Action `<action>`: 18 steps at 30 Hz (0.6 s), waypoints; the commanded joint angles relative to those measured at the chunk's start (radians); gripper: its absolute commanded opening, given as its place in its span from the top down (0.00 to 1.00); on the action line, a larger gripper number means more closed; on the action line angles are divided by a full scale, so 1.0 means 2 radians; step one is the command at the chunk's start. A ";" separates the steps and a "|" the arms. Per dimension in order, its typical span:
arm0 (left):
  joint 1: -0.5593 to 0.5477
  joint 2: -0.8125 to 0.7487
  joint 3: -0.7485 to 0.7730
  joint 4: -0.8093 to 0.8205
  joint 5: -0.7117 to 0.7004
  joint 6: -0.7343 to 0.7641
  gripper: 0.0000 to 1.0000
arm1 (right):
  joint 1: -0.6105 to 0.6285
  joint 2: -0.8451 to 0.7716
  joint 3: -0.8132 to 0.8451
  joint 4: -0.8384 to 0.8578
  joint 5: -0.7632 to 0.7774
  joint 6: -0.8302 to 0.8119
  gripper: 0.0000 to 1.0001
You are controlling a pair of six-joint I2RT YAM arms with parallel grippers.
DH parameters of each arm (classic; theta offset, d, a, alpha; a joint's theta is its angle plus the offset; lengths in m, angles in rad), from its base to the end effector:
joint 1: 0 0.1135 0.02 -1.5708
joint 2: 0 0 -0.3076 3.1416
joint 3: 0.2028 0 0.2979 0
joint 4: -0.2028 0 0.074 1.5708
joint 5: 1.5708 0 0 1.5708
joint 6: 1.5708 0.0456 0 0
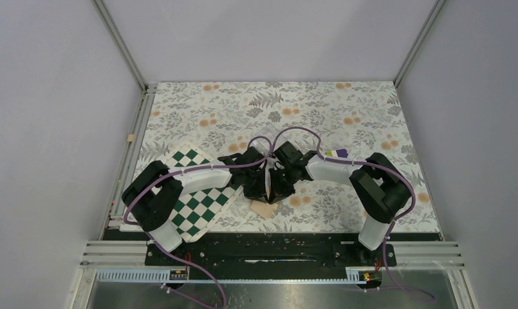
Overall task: Put the credit cards into the card holder
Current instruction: Close the card holder at the center of the board.
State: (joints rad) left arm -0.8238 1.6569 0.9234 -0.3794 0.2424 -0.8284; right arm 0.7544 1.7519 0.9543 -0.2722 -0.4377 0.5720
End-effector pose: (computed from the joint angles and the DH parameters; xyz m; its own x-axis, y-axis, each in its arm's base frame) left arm 0.2336 -0.2684 0.1631 -0.9900 0.0163 -0.1402 0.0812 0.8782 -0.4713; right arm 0.2619 0.2726 0.1480 -0.9535 -0.2233 -0.2026 -0.3003 0.7629 0.5726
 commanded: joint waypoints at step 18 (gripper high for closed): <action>-0.005 -0.050 0.044 -0.045 -0.052 0.012 1.00 | 0.031 -0.066 0.025 -0.025 0.060 -0.007 1.00</action>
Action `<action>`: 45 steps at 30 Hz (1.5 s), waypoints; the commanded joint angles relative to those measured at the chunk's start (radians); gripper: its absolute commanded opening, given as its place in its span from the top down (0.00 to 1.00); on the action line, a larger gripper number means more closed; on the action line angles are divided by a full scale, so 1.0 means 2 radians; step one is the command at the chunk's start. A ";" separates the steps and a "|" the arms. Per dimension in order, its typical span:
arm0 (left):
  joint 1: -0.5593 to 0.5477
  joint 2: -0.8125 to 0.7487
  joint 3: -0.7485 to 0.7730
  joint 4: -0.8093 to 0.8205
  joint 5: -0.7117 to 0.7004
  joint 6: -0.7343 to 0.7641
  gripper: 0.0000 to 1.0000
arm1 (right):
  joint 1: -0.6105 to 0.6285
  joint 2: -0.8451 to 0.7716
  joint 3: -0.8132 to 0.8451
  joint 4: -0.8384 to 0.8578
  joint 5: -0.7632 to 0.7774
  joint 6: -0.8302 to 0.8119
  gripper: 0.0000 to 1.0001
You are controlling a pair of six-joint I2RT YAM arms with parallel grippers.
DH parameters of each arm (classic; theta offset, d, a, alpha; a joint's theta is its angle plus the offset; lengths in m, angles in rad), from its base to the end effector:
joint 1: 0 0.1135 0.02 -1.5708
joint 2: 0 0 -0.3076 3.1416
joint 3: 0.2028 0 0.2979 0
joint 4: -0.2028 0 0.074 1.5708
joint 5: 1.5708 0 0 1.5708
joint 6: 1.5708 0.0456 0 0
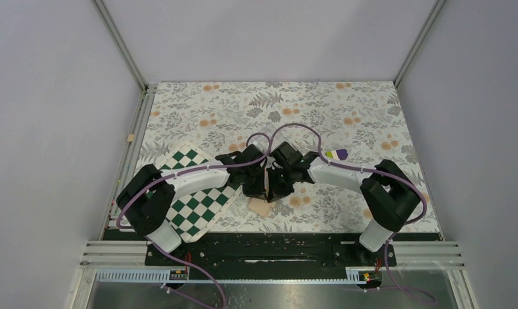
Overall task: Put the credit cards into the card holder
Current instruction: Close the card holder at the center of the board.
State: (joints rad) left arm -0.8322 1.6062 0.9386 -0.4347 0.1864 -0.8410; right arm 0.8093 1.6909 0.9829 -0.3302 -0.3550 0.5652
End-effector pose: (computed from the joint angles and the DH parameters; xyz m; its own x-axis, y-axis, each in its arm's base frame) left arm 0.2299 -0.2651 0.1814 -0.9840 -0.0071 -0.1778 0.0743 0.8915 -0.4468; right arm 0.2485 0.2837 0.1741 -0.9307 -0.2485 -0.2684 -0.3576 0.7725 0.5248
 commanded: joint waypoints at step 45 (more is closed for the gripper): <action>0.023 -0.001 -0.005 0.007 -0.018 0.019 1.00 | -0.005 0.074 0.042 -0.030 0.071 -0.026 1.00</action>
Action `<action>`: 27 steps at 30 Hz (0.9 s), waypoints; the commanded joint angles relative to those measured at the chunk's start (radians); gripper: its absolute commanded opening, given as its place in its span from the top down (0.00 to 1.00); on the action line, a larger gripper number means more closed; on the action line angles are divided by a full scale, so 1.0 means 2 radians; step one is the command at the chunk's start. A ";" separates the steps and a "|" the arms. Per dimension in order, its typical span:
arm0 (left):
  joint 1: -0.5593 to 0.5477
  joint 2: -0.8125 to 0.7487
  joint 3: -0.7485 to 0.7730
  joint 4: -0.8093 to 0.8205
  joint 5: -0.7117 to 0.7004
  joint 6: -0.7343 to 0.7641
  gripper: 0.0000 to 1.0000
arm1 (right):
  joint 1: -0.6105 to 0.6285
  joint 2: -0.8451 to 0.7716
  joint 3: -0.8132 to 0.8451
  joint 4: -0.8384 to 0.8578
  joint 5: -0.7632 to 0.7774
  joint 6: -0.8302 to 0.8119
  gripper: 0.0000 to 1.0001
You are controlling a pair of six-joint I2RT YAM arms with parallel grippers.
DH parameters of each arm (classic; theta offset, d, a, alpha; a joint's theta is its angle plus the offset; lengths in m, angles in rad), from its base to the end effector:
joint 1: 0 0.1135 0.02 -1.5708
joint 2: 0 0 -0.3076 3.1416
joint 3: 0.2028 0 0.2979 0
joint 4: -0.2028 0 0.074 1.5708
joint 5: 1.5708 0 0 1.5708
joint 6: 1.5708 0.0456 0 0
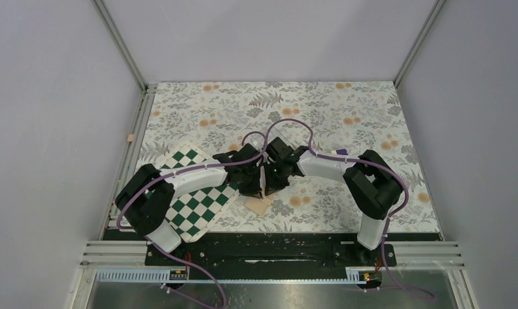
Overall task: Put the credit cards into the card holder
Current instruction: Close the card holder at the center of the board.
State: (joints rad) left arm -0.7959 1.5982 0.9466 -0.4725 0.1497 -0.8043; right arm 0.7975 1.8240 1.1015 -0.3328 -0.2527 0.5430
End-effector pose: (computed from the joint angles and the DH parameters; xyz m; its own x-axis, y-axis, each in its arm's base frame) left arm 0.2388 -0.2536 0.1843 -0.9791 -0.0182 -0.2027 0.0668 0.9121 -0.4045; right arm 0.2809 0.3041 0.1606 -0.9228 -0.2292 -0.3097 -0.3529 0.8252 0.4410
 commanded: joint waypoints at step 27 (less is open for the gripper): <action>0.004 -0.013 -0.032 0.027 -0.009 -0.014 1.00 | 0.001 0.008 -0.015 -0.029 0.009 -0.016 1.00</action>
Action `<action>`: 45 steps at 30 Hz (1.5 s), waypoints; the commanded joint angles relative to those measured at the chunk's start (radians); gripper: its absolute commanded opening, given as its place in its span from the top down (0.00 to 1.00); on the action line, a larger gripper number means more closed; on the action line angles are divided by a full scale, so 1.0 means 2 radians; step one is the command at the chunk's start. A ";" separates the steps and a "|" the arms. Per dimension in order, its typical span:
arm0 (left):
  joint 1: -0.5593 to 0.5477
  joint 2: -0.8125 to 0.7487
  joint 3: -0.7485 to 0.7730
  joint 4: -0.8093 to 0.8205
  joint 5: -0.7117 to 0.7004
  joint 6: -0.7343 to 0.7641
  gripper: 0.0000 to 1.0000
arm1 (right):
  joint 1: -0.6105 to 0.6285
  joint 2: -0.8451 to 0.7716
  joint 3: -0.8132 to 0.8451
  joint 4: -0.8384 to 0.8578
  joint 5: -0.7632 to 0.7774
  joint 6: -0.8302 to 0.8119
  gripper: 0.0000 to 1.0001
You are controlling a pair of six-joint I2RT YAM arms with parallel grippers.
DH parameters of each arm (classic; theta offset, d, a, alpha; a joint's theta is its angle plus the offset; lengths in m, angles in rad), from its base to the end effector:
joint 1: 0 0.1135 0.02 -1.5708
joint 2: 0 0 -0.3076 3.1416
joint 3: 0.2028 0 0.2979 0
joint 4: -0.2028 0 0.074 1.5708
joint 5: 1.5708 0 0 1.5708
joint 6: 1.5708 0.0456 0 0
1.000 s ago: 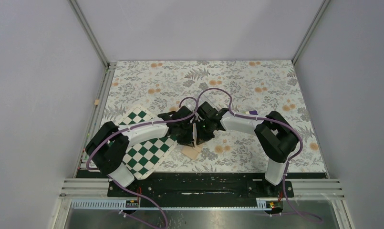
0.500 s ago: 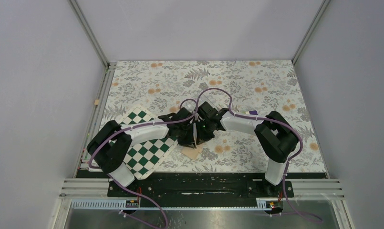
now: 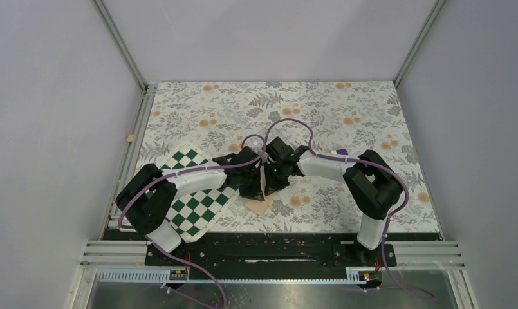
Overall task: Put the credit cards into the card holder
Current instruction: Close the card holder at the center of the board.
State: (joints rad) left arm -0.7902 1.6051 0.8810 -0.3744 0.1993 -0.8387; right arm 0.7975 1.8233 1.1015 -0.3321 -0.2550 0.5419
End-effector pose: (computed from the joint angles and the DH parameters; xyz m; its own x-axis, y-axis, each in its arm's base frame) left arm 0.2349 -0.2500 0.1669 -0.9840 -0.0425 -0.1730 0.0418 0.8889 -0.4562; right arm 0.2809 0.3042 0.1609 -0.9223 -0.2304 -0.3103 -0.3547 0.8235 0.4428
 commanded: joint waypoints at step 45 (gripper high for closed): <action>-0.002 0.000 -0.016 -0.014 -0.018 -0.001 1.00 | 0.001 -0.012 -0.014 -0.024 -0.008 -0.019 1.00</action>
State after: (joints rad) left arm -0.7929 1.5864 0.8593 -0.3866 0.2028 -0.8391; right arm 0.7975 1.8217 1.1011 -0.3313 -0.2630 0.5339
